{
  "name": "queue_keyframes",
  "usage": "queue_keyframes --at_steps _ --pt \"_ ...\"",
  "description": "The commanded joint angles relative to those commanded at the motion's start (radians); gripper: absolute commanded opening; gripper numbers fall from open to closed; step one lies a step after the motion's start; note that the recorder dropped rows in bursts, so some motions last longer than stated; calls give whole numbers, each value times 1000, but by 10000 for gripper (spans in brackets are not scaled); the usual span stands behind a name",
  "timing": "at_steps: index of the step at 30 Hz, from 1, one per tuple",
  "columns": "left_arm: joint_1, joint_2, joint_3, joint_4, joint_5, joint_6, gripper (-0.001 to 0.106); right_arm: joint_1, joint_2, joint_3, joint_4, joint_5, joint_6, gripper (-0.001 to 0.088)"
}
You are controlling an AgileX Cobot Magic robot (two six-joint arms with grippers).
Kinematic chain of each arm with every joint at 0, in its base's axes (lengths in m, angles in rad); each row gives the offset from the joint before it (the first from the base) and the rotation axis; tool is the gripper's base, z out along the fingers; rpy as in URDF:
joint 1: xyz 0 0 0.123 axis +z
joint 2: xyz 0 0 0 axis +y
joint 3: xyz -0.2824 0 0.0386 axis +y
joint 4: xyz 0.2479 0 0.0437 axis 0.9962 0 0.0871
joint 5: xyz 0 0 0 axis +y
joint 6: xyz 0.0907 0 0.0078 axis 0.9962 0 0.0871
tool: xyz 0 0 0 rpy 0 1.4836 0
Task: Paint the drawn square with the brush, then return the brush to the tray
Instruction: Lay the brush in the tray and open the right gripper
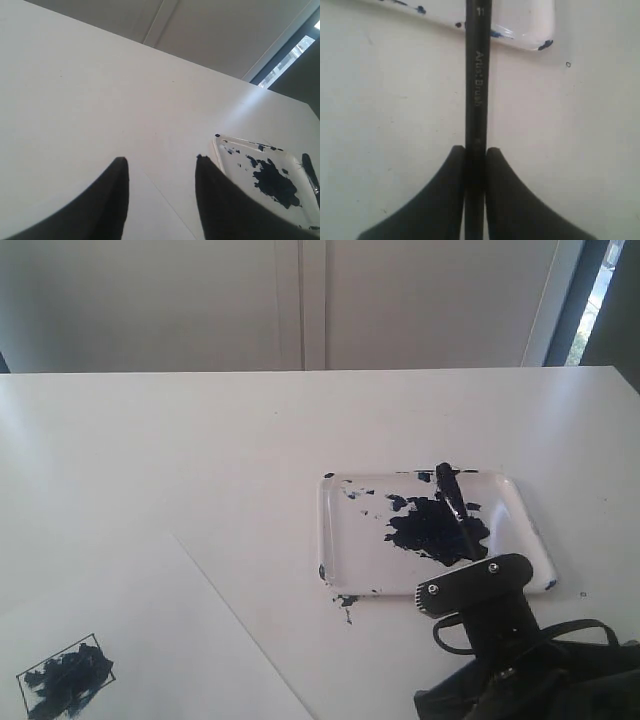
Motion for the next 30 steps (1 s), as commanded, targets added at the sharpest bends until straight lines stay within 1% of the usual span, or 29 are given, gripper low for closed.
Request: queue_keyframes --at_steps 4,5,6,10,11,12,15,17,19,23,27,28,30 --pt "0 0 0 0 7 0 479 0 0 0 0 0 33 5" --pt "0 0 0 0 7 2 479 0 0 0 7 10 35 36" --pt "0 0 0 5 7 2 479 0 0 0 13 14 36 82" --pt "0 0 0 7 -9 2 479 0 0 0 17 14 36 415" --pt "0 0 0 7 -14 2 479 0 0 0 17 14 34 468" --pt "0 0 5 7 -22 2 479 0 0 0 17 14 32 485" --pt "0 0 32 7 -48 2 479 0 -9 0 4 19 26 487" --pt "0 0 61 -18 -62 2 479 0 -31 -4 -8 36 24 487" --pt "0 0 93 -46 -79 2 479 0 -62 -16 -5 58 -12 487" --pt "0 0 118 -53 -101 -1 479 0 -171 -48 0 78 -84 487" --pt "0 0 117 -53 -100 7 479 0 -306 -65 -3 67 -106 485" --pt "0 0 117 -53 -100 20 479 0 -335 -65 -4 67 -110 476" --pt "0 0 117 -53 -105 35 479 0 -408 -65 -4 67 -121 405"
